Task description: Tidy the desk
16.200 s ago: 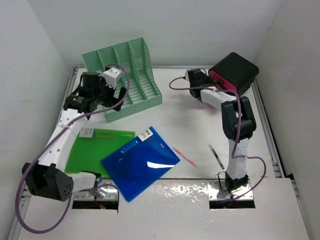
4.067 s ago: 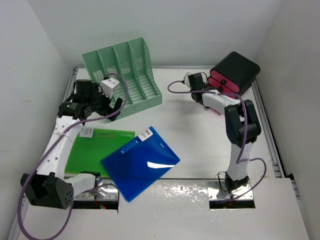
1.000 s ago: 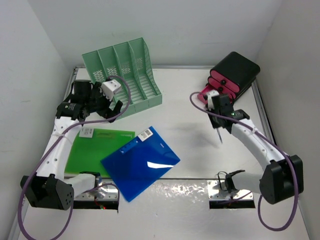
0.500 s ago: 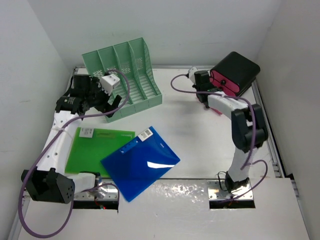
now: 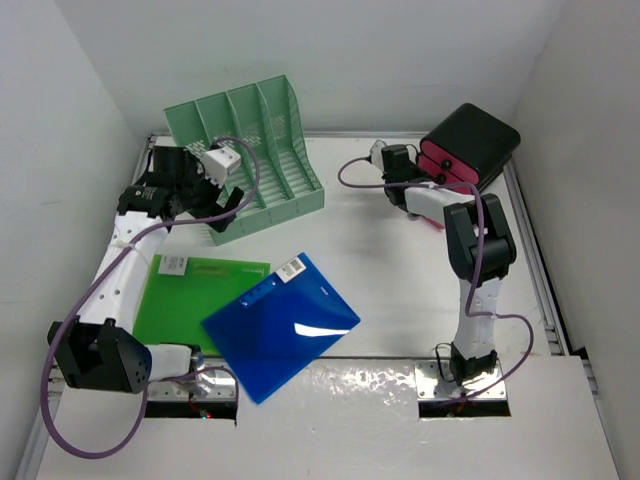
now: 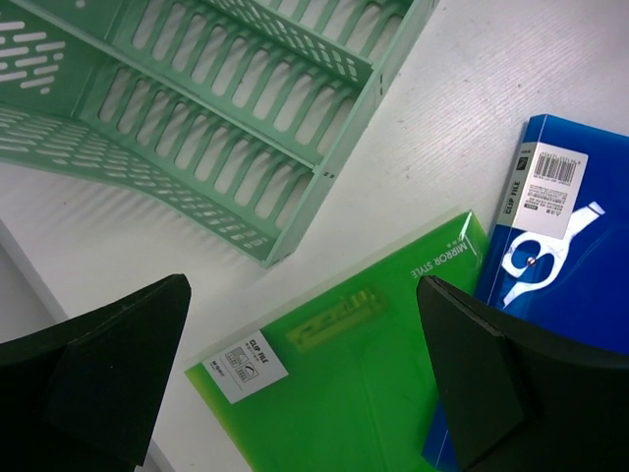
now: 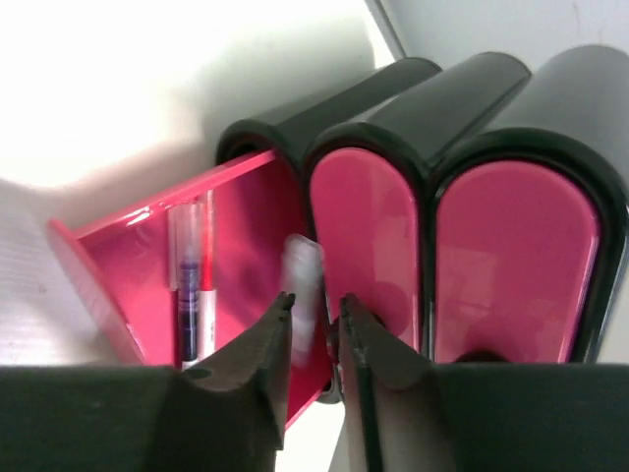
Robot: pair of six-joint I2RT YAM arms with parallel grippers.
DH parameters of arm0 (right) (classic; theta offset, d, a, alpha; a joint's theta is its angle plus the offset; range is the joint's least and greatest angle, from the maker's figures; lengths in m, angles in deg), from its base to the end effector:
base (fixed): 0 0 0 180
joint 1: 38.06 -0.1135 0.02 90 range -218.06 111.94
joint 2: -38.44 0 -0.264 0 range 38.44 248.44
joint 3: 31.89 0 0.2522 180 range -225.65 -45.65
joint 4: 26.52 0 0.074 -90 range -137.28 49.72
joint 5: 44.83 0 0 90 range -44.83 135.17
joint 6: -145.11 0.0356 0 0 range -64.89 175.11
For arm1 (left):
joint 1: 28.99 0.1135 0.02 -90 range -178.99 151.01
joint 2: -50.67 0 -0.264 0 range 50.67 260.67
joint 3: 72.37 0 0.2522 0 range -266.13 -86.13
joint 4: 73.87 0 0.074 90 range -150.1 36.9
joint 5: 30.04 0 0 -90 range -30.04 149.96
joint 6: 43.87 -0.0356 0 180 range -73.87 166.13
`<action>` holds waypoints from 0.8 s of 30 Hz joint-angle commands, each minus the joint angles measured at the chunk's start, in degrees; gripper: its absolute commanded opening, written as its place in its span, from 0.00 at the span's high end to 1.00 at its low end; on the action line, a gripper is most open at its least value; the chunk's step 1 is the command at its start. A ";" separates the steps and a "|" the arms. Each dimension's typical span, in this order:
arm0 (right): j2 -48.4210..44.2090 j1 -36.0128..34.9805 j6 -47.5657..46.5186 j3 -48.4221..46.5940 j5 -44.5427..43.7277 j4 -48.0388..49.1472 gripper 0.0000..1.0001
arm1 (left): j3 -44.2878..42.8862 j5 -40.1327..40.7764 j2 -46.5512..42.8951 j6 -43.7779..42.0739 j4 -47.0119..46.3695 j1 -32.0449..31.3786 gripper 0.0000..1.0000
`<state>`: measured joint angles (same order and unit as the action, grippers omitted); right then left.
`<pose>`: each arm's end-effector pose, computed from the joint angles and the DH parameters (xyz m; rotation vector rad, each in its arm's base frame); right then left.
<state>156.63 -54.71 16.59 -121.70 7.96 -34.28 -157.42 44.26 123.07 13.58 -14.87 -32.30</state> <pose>0.4366 0.1081 0.1659 -0.6761 2.0956 -0.9265 0.2600 -0.0247 0.3420 0.8430 2.1857 -0.0756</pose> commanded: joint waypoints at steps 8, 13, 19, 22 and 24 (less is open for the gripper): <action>-5.51 -0.05 4.15 -2.61 -0.32 -5.72 0.65 | -1.75 0.59 -2.96 0.65 -1.64 0.67 0.00; -14.90 -1.90 23.50 5.08 2.75 -6.71 0.71 | -2.10 0.24 -4.37 1.00 -1.55 0.76 0.01; -21.42 -2.16 59.67 21.79 5.48 0.84 0.79 | -2.54 0.23 -4.90 1.35 -0.94 0.67 0.00; -18.71 -2.16 69.96 24.98 5.75 5.33 0.79 | -2.80 0.50 -5.16 1.09 -0.41 0.67 0.00; -16.69 -2.25 72.79 24.90 4.61 5.69 0.79 | -2.80 0.85 -5.34 0.74 0.03 0.67 0.00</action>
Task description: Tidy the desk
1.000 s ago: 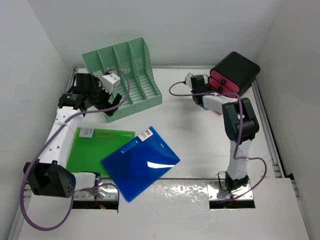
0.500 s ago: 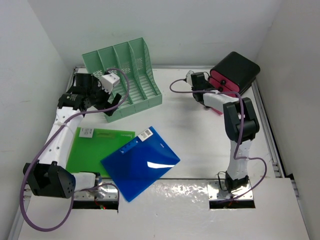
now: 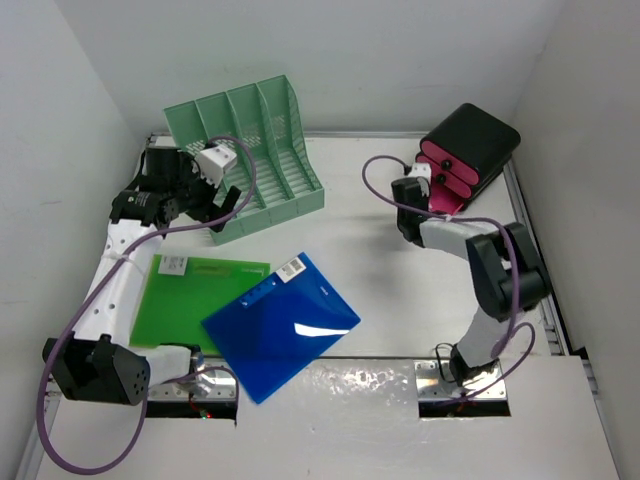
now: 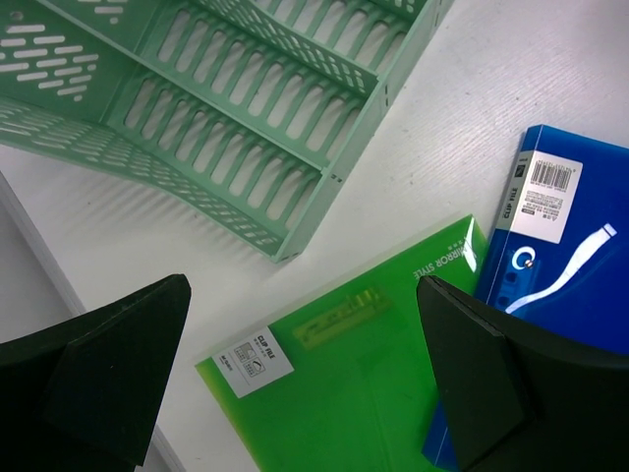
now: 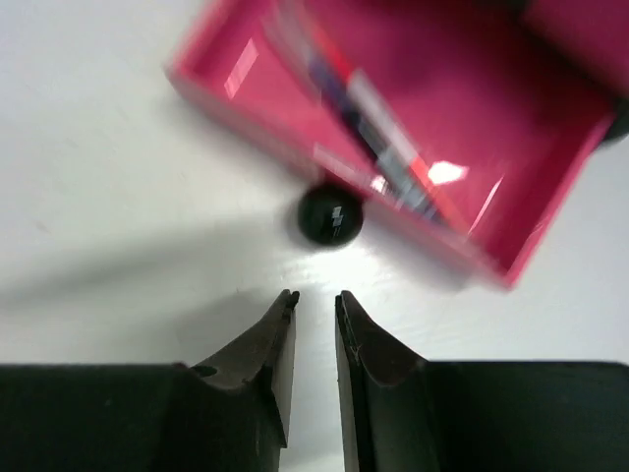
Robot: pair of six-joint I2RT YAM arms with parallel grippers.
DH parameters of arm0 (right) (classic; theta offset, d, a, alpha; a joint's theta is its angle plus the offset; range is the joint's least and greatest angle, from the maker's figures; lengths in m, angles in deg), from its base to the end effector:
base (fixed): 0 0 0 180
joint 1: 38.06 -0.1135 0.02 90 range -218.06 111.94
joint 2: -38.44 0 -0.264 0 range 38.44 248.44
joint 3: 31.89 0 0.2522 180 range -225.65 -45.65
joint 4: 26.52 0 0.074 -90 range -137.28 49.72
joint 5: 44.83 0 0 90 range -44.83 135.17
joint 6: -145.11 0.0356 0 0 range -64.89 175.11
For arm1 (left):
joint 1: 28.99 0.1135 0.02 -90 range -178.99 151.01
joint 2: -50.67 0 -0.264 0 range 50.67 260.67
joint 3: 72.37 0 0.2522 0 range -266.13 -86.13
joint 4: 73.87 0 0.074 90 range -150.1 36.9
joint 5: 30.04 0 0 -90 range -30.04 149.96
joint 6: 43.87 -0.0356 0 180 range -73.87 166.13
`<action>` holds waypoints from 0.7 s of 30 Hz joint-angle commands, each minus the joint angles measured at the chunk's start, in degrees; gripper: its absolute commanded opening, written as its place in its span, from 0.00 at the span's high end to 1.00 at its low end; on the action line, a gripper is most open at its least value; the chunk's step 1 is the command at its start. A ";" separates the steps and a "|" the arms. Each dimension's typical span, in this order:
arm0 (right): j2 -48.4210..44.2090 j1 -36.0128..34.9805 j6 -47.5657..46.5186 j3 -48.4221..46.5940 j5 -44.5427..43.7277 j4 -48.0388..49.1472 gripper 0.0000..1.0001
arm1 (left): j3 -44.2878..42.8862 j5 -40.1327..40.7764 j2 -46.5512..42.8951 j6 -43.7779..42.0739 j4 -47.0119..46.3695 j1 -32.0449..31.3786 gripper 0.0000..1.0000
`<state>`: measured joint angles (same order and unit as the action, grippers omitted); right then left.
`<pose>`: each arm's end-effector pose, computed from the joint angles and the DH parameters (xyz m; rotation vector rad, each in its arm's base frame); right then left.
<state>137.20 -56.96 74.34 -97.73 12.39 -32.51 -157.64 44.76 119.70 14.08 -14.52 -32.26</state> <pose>0.3400 0.0960 0.1721 0.3037 2.1164 -0.2580 0.2458 -0.0234 0.3565 0.8201 2.1396 -0.0491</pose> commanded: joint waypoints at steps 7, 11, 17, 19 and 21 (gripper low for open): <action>9.51 0.09 23.22 -1.45 -8.96 3.03 0.68 | -2.24 1.23 -1.80 -0.29 0.12 0.63 0.00; 12.24 0.26 23.49 -4.61 -9.94 3.48 0.66 | -2.32 1.58 -1.36 -0.29 -0.14 0.63 0.00; 15.14 1.14 24.54 -9.27 -9.33 0.93 0.66 | -2.50 1.93 -1.10 -0.29 0.03 0.72 0.00; 15.32 1.40 25.16 -9.36 -9.33 1.02 0.66 | -2.67 1.93 -0.83 -0.29 0.03 0.72 0.00; 15.76 2.11 25.78 -9.97 -8.98 1.11 0.66 | -2.94 2.11 -0.57 -0.29 0.21 0.72 0.00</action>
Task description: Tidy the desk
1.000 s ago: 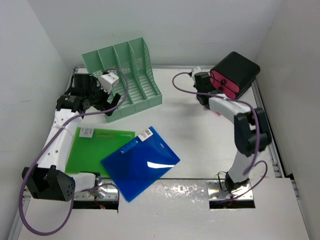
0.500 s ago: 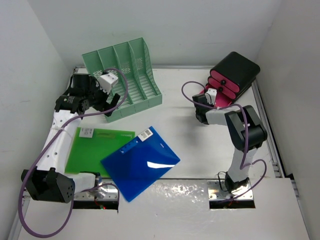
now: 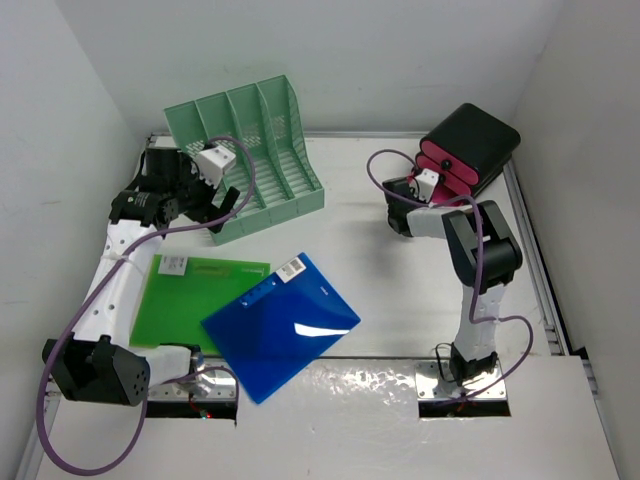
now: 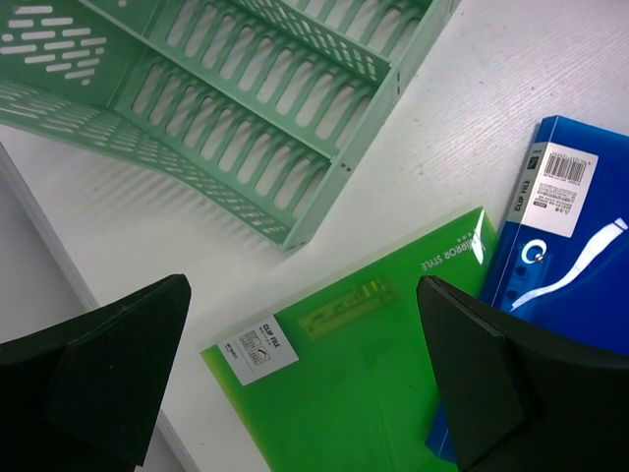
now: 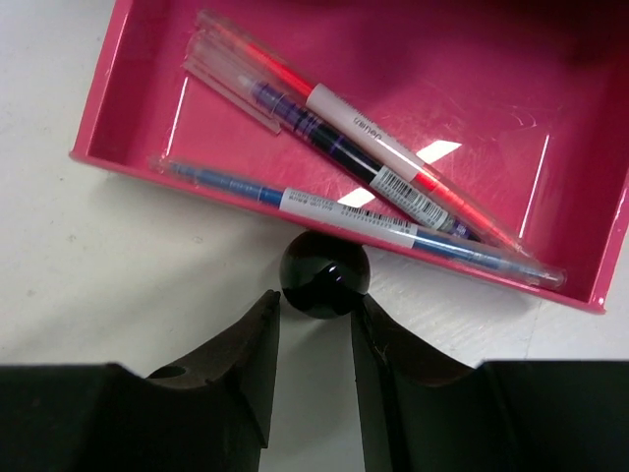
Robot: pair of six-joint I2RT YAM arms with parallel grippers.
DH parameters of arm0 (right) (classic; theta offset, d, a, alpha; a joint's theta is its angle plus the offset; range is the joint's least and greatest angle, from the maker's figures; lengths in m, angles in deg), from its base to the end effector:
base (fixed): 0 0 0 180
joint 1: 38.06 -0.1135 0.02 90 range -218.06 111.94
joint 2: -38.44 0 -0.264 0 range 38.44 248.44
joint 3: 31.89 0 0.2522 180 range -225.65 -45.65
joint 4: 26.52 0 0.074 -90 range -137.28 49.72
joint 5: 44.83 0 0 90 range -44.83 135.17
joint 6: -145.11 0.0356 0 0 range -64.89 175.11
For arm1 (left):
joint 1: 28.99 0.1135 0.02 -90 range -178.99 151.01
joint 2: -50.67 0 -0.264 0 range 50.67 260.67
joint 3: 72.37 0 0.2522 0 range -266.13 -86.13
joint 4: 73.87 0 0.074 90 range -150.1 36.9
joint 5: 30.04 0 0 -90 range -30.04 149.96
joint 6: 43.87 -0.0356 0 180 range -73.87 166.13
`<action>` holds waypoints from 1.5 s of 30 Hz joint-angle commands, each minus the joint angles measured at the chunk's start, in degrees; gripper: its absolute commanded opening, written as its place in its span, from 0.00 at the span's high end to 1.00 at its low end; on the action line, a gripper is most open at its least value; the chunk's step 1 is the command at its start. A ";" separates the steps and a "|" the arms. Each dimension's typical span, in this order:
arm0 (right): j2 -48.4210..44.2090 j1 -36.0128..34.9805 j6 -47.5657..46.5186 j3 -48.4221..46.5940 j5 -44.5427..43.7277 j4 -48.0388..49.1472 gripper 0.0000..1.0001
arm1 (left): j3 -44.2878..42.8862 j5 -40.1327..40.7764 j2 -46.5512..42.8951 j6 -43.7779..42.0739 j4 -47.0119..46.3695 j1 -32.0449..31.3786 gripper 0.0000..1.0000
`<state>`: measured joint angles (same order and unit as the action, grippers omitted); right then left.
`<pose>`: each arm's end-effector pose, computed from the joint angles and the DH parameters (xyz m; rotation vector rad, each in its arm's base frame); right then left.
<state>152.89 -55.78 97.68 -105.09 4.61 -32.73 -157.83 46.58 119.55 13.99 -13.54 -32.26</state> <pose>0.3759 0.0958 0.1131 0.7664 2.0379 -0.2673 0.2442 -0.0222 0.3566 0.8113 2.1615 -0.0165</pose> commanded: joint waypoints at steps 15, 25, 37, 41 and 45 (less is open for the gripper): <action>2.34 3.56 -9.51 -5.42 -2.34 11.70 0.67 | -3.88 0.73 0.99 -0.12 -0.69 0.72 0.00; 6.04 7.43 -19.00 -8.59 -3.21 13.62 0.71 | -4.85 2.05 2.48 -0.12 -0.77 0.72 0.01; 8.86 7.70 -34.39 -9.12 -3.57 23.29 0.73 | -5.73 2.40 2.92 0.59 -0.34 0.72 0.00; 6.06 6.73 -36.06 -6.57 -1.98 24.52 0.74 | -5.20 2.23 2.92 0.76 -0.77 0.72 0.01; 0.96 4.97 -37.11 -1.23 -3.13 26.45 0.69 | -5.29 -0.75 3.62 0.85 -0.86 0.63 0.00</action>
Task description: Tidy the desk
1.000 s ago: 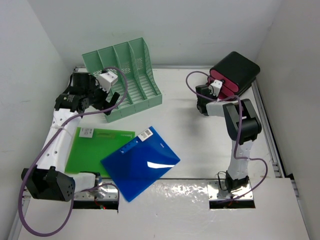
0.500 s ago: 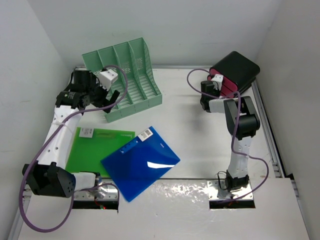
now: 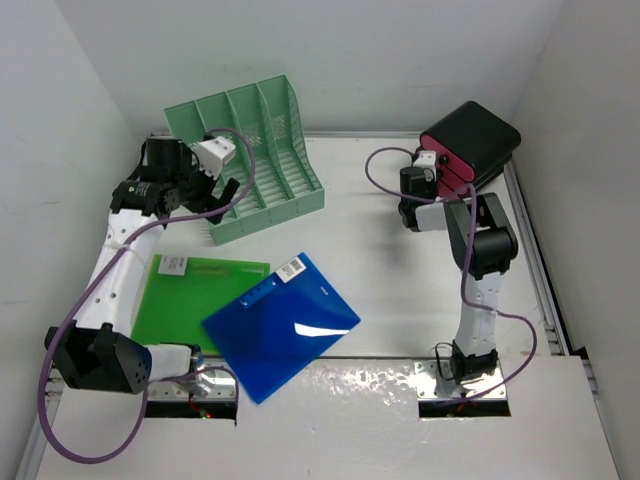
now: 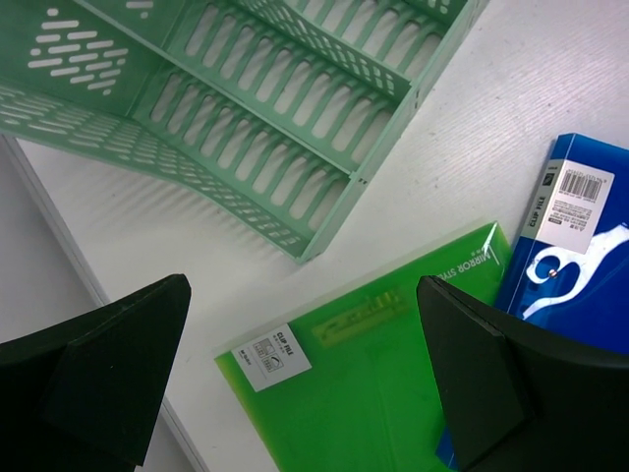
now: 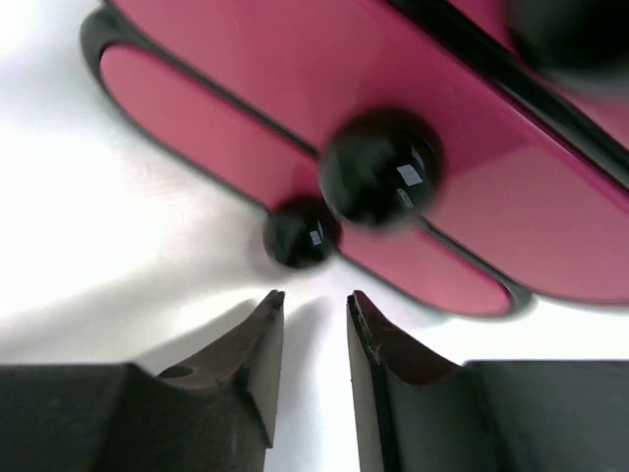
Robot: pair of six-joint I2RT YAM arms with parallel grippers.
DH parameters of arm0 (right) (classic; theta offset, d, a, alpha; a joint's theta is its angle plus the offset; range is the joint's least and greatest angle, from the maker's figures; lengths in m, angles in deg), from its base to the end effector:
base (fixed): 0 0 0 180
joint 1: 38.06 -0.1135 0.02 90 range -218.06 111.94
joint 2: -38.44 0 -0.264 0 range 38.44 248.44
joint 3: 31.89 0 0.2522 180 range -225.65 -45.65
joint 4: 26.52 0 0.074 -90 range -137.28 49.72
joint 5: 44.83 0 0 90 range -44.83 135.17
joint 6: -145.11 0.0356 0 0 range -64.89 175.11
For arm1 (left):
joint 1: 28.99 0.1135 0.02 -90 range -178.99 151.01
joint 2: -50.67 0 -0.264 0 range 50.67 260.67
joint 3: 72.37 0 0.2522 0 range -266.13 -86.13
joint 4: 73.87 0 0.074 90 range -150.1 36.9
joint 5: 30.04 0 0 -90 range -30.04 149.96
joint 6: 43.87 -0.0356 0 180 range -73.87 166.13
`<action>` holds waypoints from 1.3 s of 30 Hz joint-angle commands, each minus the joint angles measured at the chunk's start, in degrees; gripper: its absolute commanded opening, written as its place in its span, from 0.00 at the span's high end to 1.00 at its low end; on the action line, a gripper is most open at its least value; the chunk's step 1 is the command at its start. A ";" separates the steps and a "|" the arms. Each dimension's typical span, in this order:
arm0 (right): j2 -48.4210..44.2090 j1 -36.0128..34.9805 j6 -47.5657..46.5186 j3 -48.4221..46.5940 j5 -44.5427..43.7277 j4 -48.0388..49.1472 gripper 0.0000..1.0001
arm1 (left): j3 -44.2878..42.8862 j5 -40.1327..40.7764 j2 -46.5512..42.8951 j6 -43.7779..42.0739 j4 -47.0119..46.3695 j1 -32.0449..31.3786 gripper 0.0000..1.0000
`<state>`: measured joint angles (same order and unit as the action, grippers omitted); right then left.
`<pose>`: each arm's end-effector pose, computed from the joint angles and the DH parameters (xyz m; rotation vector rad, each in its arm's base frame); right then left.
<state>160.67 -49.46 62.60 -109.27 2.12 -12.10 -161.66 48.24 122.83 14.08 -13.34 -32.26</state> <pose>0.4222 0.0603 0.1083 0.3726 1.9595 -0.5743 0.2584 -0.0220 0.3643 0.7969 2.1669 0.0176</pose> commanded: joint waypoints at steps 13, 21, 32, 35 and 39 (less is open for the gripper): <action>-30.10 -2.31 9.91 8.77 20.51 -20.08 0.32 | 1.78 -8.92 -5.44 0.07 -0.10 0.46 0.01; -45.14 -2.58 13.35 17.54 41.53 -41.53 0.25 | 1.08 -20.34 -7.30 -4.15 8.94 -3.84 0.01; -64.50 -6.61 19.85 38.30 55.87 -28.21 0.26 | 12.67 -5.15 -5.01 -1.61 12.74 -15.71 0.03; -59.85 -11.00 19.32 37.34 57.81 -21.97 0.26 | 17.77 -3.75 -5.28 0.14 10.29 -16.16 0.03; -47.91 -17.67 16.52 31.29 63.69 -14.21 0.25 | 19.72 -1.64 -4.92 1.99 6.95 -16.24 0.03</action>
<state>107.54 -63.43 80.52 -72.68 59.08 -37.13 -141.37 44.06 118.57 13.93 -2.30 -47.99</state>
